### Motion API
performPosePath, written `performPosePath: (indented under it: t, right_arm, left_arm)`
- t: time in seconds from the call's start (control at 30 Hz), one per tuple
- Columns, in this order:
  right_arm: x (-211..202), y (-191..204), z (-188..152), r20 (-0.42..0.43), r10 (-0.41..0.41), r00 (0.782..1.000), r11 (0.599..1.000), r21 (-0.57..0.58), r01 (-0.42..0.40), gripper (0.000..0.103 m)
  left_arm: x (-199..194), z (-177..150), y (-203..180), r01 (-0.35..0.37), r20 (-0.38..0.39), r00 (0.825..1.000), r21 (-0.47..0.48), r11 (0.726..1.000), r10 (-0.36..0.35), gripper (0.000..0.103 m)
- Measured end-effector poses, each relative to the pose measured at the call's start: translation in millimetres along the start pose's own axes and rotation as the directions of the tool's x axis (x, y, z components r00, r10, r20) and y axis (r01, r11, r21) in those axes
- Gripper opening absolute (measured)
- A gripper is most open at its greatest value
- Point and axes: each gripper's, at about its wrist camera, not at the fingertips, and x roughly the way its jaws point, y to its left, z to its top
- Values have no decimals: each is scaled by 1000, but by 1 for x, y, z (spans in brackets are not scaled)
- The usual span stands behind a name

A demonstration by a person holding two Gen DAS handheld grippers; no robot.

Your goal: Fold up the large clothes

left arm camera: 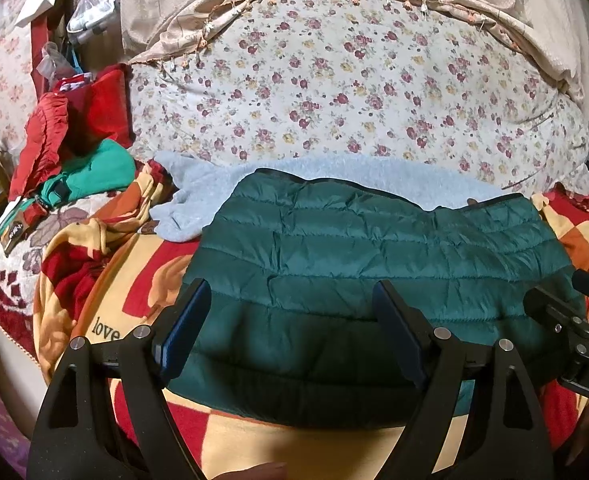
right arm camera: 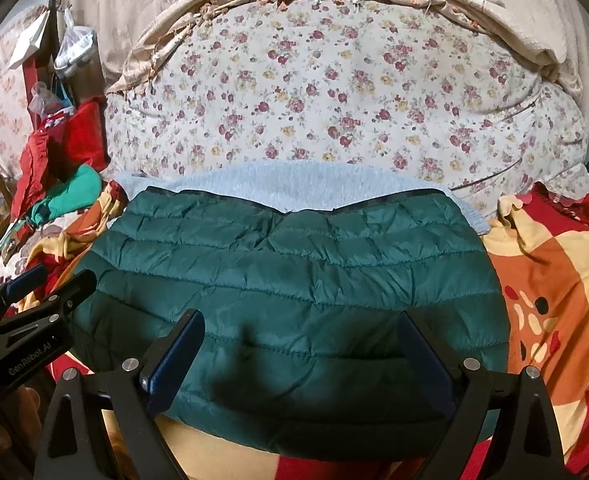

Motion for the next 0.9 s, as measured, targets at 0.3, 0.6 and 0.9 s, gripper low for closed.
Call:
performPosePath:
  t: [0.3, 0.6, 0.9]
  right_arm:
    - [4, 1, 0, -8, -5, 1000, 1000, -8, 4, 95]
    - [5, 1, 0, -9, -3, 1000, 1000, -5, 3, 95]
    - [8, 0, -1, -16, 1, 1000, 1000, -2, -1, 95]
  left_arm:
    - [2, -1, -1, 6, -7, 1000, 2, 1000, -6, 83]
    - [2, -2, -2, 6, -6, 1000, 1, 1000, -6, 83]
    - [5, -3, -2, 7, -16, 1000, -2, 1000, -7, 83]
